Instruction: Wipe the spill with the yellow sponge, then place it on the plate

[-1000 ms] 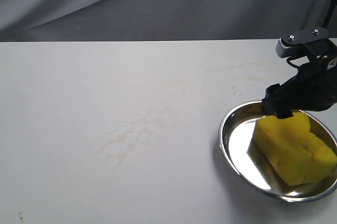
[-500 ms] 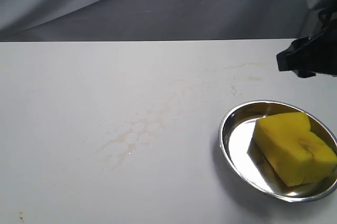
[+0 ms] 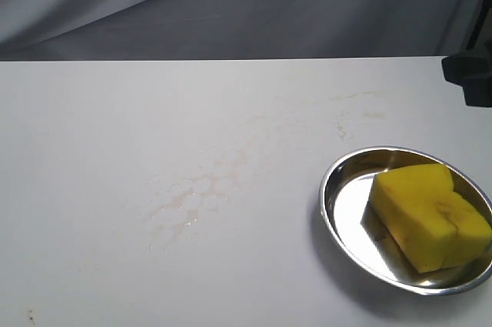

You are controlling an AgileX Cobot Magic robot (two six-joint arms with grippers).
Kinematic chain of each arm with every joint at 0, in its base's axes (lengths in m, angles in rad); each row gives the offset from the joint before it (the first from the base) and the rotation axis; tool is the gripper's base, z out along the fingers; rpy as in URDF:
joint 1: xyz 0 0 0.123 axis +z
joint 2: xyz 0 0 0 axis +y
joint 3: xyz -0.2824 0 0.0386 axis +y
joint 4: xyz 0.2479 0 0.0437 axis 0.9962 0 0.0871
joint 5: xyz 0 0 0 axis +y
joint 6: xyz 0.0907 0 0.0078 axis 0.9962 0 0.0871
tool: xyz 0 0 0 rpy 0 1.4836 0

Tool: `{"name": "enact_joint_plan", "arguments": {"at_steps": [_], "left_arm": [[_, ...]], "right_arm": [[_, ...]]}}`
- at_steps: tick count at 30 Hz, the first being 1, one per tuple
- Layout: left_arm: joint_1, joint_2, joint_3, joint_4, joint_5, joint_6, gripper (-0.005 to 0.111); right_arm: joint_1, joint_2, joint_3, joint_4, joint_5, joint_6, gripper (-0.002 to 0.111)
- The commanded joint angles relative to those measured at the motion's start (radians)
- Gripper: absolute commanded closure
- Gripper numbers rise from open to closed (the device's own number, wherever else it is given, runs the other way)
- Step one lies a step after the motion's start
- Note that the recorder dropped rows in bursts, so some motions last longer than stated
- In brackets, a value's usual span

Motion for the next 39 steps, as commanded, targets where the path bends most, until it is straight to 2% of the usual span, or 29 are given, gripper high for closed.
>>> {"name": "enact_joint_plan", "arguments": {"at_steps": [1, 6, 10, 14, 16, 20, 33, 39], "left_arm": [[-0.001, -0.004, 0.004, 0.003, -0.013, -0.002, 0.107], [-0.001, -0.004, 0.004, 0.003, -0.013, -0.002, 0.107], [-0.001, -0.004, 0.004, 0.003, -0.013, -0.002, 0.107], [-0.001, -0.004, 0.004, 0.003, -0.013, -0.002, 0.107], [-0.001, -0.004, 0.004, 0.003, -0.013, -0.002, 0.107], [-0.001, -0.004, 0.004, 0.003, -0.013, -0.002, 0.107], [-0.001, -0.004, 0.004, 0.003, -0.013, -0.002, 0.107], [-0.001, -0.004, 0.004, 0.003, -0.013, -0.002, 0.107]], "right_arm": [[-0.006, -0.008, 0.000, 0.055, 0.020, -0.069, 0.057], [-0.006, -0.008, 0.000, 0.230, 0.025, -0.232, 0.058], [-0.006, -0.008, 0.012, 0.293, 0.030, -0.316, 0.059], [-0.006, -0.008, 0.061, 0.387, -0.029, -0.385, 0.065], [-0.006, -0.008, 0.076, 0.425, -0.065, -0.390, 0.074], [-0.006, -0.008, 0.080, 0.453, -0.113, -0.408, 0.108], [-0.006, -0.008, 0.080, 0.620, -0.136, -0.474, 0.108], [-0.006, -0.008, 0.080, 0.627, -0.125, -0.458, 0.108]]}}
